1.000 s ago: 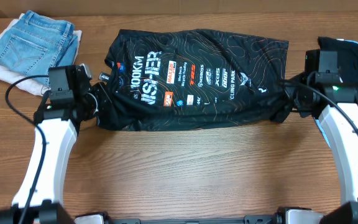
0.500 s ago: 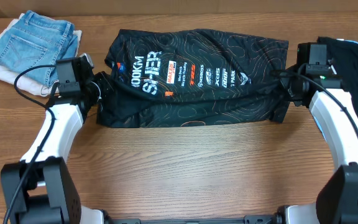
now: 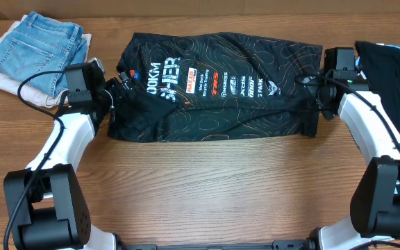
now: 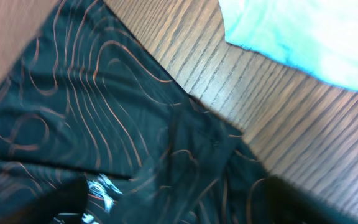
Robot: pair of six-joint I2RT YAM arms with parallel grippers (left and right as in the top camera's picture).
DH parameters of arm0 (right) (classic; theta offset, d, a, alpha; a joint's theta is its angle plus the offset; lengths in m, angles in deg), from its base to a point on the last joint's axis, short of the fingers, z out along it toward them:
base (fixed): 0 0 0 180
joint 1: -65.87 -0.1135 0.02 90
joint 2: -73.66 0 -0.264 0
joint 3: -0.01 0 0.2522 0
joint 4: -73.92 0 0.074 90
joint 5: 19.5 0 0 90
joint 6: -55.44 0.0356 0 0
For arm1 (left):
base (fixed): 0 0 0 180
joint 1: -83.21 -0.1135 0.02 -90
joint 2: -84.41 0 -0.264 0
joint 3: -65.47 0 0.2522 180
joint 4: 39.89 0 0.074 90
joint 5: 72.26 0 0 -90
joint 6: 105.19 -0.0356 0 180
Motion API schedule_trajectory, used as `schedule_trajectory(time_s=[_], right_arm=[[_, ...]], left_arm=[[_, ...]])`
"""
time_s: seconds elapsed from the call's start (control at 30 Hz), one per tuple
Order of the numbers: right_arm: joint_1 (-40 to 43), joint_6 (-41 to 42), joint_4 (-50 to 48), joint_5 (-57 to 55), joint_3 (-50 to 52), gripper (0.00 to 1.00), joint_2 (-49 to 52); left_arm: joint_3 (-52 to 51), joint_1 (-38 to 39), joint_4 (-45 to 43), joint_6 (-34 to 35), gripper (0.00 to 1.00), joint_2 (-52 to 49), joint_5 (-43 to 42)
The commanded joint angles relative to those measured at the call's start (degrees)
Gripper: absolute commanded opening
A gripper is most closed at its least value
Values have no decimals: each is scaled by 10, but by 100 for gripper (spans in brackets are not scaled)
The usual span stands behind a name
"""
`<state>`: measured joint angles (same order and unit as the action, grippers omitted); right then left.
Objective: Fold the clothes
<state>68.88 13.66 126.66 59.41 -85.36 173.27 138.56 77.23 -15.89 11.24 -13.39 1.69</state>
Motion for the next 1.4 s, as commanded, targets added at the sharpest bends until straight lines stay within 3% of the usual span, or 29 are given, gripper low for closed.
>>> schedule_trajectory(time_s=[0.0,0.13,0.23,0.27,0.33,0.37,0.47,0.53,0.73,1.37], right_arm=[[3,-61,29,-11,-42,100,-10],[5,-64,116,-5,-98,99,-25],[5,-81,174,25,-119,82,-31],[5,-100,180,39,-119,77,-31],[5,-126,180,59,-110,66,-24],[5,-132,175,64,-102,56,-17],[5,-132,165,68,-85,29,2],[5,-132,164,68,-82,17,22],[5,-131,169,78,-82,8,75],[5,-142,131,83,-54,8,138]], left_arm=[[45,0,43,-22,100,-7,5],[117,-1,171,-46,100,-7,-3],[166,5,289,-66,96,-7,-2],[175,8,320,-74,87,-7,-2],[177,14,364,-76,58,-7,1],[176,17,383,-76,38,-9,1],[176,29,414,-76,6,-19,2],[175,39,422,-76,4,-28,2],[175,54,446,-71,4,-83,0],[175,53,431,-71,4,-207,21]])
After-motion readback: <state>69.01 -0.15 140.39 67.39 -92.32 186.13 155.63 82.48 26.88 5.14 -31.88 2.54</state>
